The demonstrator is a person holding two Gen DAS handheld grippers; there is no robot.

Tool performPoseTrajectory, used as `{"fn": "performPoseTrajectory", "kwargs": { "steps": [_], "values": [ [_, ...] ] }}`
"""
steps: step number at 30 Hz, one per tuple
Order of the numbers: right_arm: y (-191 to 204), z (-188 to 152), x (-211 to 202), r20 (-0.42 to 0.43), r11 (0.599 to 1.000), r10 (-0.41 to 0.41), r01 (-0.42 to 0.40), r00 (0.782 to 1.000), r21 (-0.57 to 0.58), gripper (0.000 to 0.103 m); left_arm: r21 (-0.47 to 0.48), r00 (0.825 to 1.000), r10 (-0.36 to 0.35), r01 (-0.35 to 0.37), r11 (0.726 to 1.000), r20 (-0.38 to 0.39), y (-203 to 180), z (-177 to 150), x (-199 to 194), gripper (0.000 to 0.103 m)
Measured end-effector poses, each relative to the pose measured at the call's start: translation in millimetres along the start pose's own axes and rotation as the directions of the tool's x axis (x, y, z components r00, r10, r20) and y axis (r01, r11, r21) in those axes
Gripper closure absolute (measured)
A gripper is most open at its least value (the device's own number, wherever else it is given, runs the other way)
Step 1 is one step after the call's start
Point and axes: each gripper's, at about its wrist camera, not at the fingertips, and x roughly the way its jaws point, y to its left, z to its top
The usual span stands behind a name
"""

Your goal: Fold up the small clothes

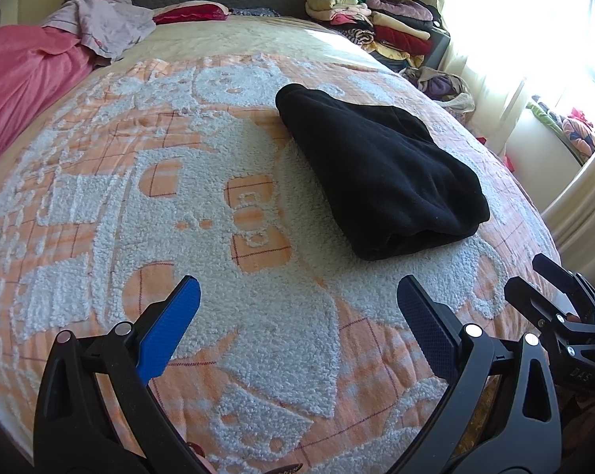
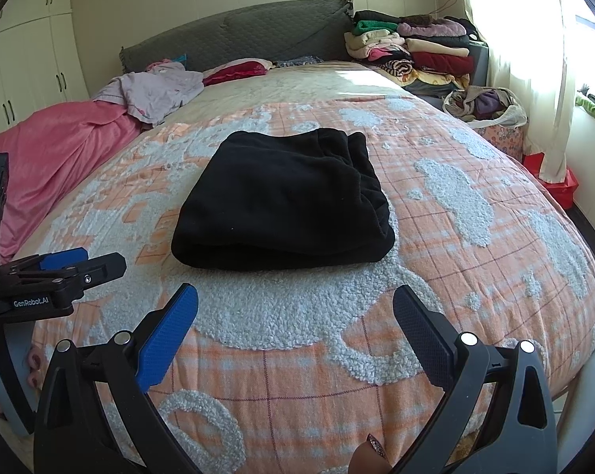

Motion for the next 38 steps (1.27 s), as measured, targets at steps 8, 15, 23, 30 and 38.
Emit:
{"fn": "performPoseTrajectory", "kwargs": {
  "steps": [8, 15, 23, 30, 38],
  "values": [
    [-1.1, -0.2, -0.5, -0.002, 1.0, -0.006, 0.006, 1.0, 0.004, 0.005, 0.002, 1.0, 0.003, -0.003, 1.0, 0.005, -1.6, -0.1, -3.2, 0.009],
    [-4.0, -1.3, -0.4, -0.007, 0.999, -0.029, 0.029, 1.0, 0.018, 0.005, -0.034, 1.0, 0.018, -0.018, 0.999, 0.008, 6.2, -0.5, -4.8, 0.009],
    [-41.8, -11.0, -13.3, -0.008, 0.978, -0.151, 0.151, 0.988, 0.143, 0.005, -0.102, 0.999, 0.048, -0.048, 0.994, 0.005, 30.1, -3.4, -3.9, 0.009],
    [-157.6, -44.3, -56.5, -0.053, 0.822, -0.415, 0.4, 0.908, 0.406, 0.005, -0.204, 0.973, 0.232, -0.223, 0.953, 0.018, 108.4, -1.4, -14.6, 0.009],
    [-359.0, -124.8, -113.9, -0.306, 0.391, -0.703, 0.709, 0.642, 0.587, 0.005, -0.383, 0.847, 0.518, -0.521, 0.763, -0.122, 299.2, 8.4, -29.9, 0.009]
  ]
}}
